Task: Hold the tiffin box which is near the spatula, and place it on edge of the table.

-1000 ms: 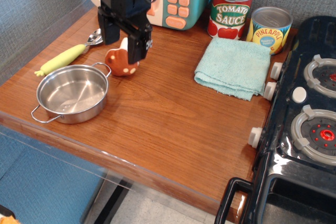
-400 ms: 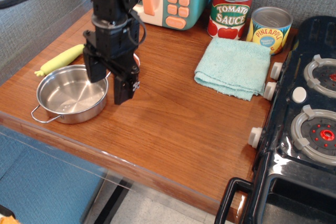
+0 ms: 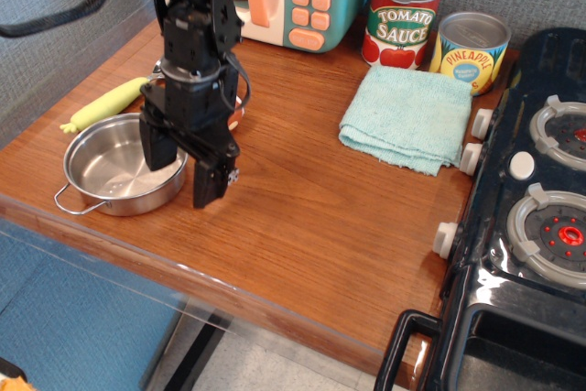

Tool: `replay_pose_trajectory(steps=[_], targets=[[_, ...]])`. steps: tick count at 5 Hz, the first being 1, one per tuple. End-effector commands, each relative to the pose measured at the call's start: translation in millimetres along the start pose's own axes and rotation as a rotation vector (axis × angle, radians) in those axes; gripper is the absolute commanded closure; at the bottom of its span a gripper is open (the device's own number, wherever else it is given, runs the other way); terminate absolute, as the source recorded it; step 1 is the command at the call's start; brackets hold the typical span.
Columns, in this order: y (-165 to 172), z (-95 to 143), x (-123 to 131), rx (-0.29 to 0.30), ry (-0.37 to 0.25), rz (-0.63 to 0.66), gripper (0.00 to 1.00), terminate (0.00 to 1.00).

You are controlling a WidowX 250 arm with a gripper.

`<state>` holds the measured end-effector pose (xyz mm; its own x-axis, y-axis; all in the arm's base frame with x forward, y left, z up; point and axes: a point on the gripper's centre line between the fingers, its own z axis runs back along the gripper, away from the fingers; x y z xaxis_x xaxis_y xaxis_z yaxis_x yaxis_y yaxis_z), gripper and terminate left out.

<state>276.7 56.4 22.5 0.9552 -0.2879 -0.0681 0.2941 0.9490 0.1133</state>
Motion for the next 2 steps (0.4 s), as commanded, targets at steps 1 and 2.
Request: replay_pose_trajectory(steps=[1,2], targets=[[2.7,-7.4,3.5,-0.013,-0.01,0.036,1.0,0.0],[0.7,-5.9,2.1,-0.01,-0.015,0.041,1.0,0.0]])
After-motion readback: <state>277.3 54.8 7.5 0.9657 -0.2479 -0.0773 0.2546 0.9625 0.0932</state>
